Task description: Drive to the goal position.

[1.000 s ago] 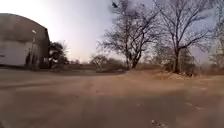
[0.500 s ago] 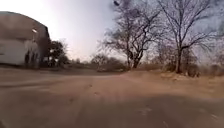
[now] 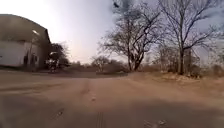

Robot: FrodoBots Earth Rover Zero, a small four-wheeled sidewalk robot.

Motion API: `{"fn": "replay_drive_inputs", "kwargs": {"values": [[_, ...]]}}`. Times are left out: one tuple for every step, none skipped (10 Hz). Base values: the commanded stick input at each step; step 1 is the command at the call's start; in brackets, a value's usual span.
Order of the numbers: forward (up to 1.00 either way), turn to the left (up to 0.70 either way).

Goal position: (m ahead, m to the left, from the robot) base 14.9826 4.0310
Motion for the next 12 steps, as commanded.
{"fn": "replay_drive_inputs", "kwargs": {"values": [[0.7, 0.0], [0.7, 0.0], [0.7, 0.0], [0.7, 0.0], [0.7, 0.0], [0.7, 0.0], [0.7, 0.0], [0.7, 0.0], [0.7, 0.0], [0.7, 0.0], [0.7, 0.0], [0.7, 0.09]]}}
